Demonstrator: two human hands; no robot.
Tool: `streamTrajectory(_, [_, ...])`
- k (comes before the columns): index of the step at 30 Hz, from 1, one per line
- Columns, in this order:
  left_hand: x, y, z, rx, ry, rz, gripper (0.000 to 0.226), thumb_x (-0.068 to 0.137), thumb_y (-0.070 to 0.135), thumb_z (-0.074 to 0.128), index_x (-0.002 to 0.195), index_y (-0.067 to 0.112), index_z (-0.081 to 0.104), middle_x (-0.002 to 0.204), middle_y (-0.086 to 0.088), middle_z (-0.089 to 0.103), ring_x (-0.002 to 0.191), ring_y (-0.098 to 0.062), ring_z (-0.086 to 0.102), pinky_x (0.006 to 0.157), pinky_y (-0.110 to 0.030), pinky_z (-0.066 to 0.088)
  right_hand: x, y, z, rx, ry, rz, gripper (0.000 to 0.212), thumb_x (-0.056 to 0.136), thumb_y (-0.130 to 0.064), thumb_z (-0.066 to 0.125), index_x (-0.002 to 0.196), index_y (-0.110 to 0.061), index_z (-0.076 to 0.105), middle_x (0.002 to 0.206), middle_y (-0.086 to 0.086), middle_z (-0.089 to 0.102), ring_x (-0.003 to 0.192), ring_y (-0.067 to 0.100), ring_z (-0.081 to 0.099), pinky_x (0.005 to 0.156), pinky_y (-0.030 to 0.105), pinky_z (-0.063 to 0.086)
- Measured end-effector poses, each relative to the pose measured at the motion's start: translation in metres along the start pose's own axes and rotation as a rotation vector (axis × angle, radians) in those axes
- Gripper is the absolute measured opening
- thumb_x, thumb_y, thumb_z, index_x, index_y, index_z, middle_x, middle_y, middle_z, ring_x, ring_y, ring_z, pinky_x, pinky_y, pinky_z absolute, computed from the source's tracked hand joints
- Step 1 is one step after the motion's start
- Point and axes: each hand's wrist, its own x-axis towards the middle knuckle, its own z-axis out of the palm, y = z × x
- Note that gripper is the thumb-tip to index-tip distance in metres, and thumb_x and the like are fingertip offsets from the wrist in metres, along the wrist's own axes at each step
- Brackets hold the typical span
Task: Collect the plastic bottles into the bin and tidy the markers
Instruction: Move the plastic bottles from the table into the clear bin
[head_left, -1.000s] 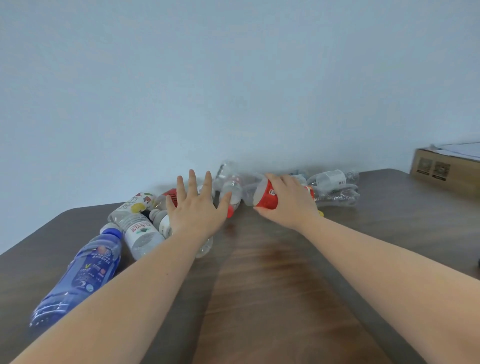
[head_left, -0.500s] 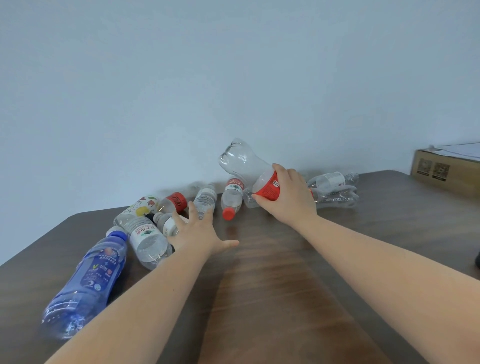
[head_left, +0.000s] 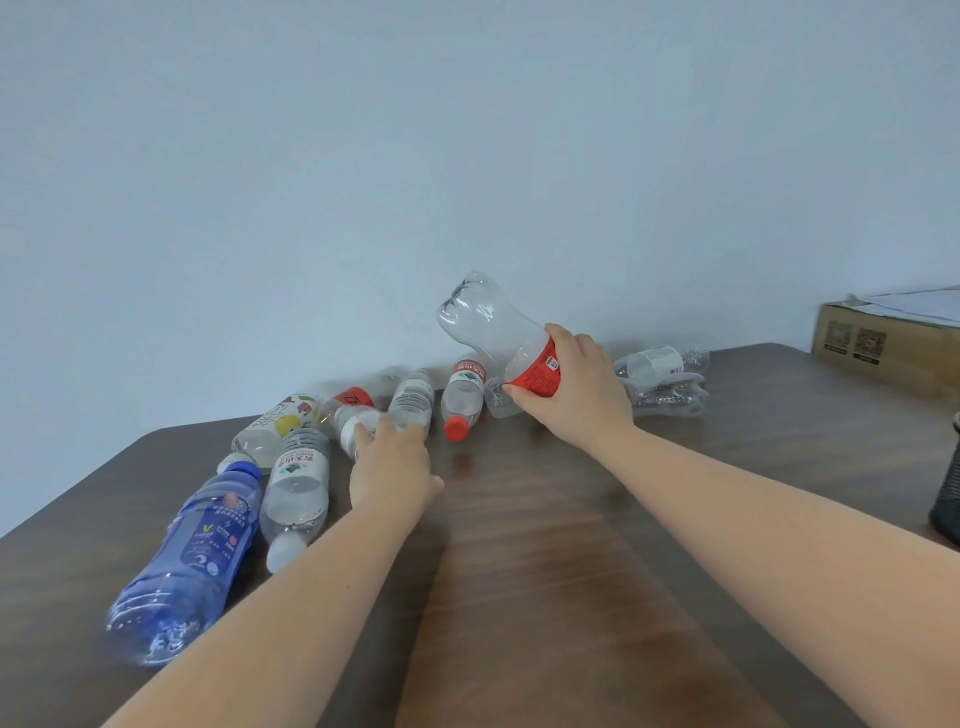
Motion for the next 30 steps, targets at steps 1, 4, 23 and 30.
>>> streamTrajectory(1, [-0.001,0.001,-0.006,-0.002,0.036,0.015,0.052,0.078,0.03,0.067,0.125,0.017,0.049,0.139,-0.01,0.032,0.131,-0.036,0.023,0.091,-0.04,0.044,0.0,0.0,-0.001,-0.001,0.008,0.005,0.083,0.074,-0.056,0.07,0.14,-0.02,0.034,0.123,0.008,0.049,0.118,0.028,0.043,0.09,0.043,0.044])
streamTrajectory(4, [-0.001,0.005,-0.023,-0.069,0.137,0.06,0.055,0.079,0.025,0.064,0.131,0.019,0.047,0.152,-0.01,0.021,0.141,-0.035,0.011,0.099,-0.041,0.04,0.001,-0.002,-0.006,0.003,0.042,0.028,0.082,0.073,-0.056,0.069,0.138,-0.021,0.035,0.122,0.008,0.05,0.116,0.028,0.045,0.089,0.044,0.046])
streamTrajectory(23, [-0.04,0.164,-0.104,-0.543,0.391,0.425,0.059,0.088,0.024,0.061,0.142,0.024,0.039,0.161,-0.001,0.005,0.147,-0.022,-0.002,0.104,-0.041,0.037,-0.025,0.032,-0.193,-0.11,0.449,0.174,0.08,0.073,-0.058,0.068,0.137,-0.02,0.038,0.114,0.005,0.052,0.109,0.026,0.047,0.082,0.042,0.048])
streamTrajectory(30, [-0.088,0.268,-0.117,-0.696,0.362,0.634,0.058,0.087,0.023,0.061,0.142,0.022,0.041,0.16,-0.004,0.008,0.147,-0.024,0.0,0.106,-0.041,0.034,-0.074,0.086,-0.3,-0.217,0.565,0.31,0.08,0.073,-0.056,0.068,0.136,-0.019,0.038,0.115,0.007,0.052,0.11,0.028,0.047,0.085,0.043,0.048])
